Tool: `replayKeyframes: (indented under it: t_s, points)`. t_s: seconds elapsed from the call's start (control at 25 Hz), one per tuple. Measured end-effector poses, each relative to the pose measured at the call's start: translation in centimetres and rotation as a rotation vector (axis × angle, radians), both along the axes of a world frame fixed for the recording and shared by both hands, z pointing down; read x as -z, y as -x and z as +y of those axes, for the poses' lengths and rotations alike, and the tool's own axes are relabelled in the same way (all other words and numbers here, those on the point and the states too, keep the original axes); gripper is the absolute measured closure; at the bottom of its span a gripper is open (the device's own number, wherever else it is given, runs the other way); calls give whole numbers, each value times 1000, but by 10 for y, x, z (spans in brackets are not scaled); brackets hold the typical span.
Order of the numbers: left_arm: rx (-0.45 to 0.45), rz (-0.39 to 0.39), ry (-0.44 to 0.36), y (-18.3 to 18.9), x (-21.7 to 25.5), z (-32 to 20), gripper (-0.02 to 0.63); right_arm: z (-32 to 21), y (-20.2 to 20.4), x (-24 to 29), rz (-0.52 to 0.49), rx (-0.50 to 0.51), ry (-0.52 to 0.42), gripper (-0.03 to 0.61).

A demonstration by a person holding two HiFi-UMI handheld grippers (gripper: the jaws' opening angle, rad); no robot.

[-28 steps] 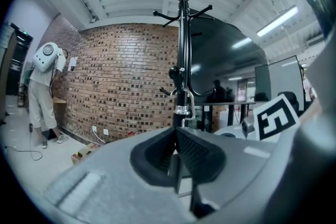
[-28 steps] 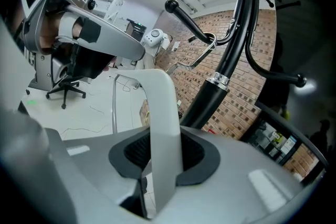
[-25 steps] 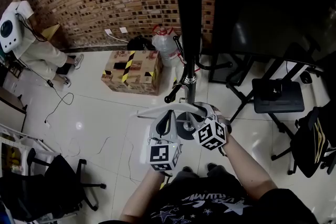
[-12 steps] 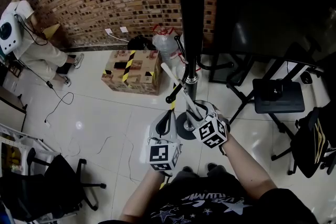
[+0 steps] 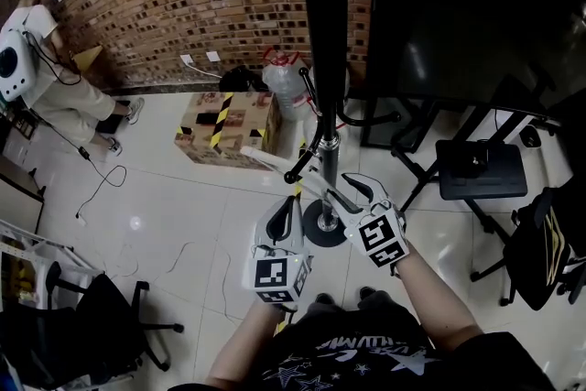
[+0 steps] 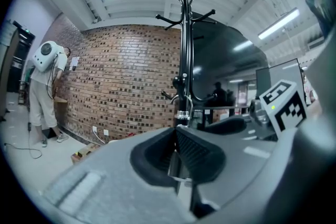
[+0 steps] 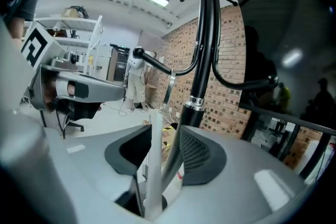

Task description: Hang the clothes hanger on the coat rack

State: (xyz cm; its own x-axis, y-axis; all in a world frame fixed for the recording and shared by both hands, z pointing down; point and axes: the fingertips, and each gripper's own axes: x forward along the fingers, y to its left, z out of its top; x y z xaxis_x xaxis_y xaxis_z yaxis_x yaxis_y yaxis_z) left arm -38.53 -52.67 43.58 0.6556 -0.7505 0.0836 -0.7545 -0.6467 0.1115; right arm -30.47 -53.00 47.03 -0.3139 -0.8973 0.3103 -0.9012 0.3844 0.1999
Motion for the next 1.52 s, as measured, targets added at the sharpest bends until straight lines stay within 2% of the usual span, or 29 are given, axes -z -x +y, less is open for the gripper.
replayKeyframes:
  t_s: [0.2, 0.44, 0.6, 0.68, 0.84, 1.16, 1.52]
  points:
    - [0, 27, -36, -2, 23, 12, 609, 8, -14, 44, -19, -27, -94, 414]
    - [30, 66, -79, -3, 55, 29, 609, 23, -18, 77, -75, -39, -164, 456]
    - [72, 84, -99, -3, 82, 39, 609, 38, -20, 99, -144, -33, -214, 505]
    - [81, 84, -101, -5, 84, 42, 609, 45, -19, 112, -165, -28, -250, 539]
    - [77, 89, -103, -13, 85, 41, 609, 53, -12, 126, -182, -17, -297, 566]
    - [66, 83, -88, -33, 82, 45, 609, 62, -9, 129, -215, -19, -318, 572]
    - [77, 95, -80, -31, 87, 39, 609, 57, -8, 127, -192, -21, -295, 572]
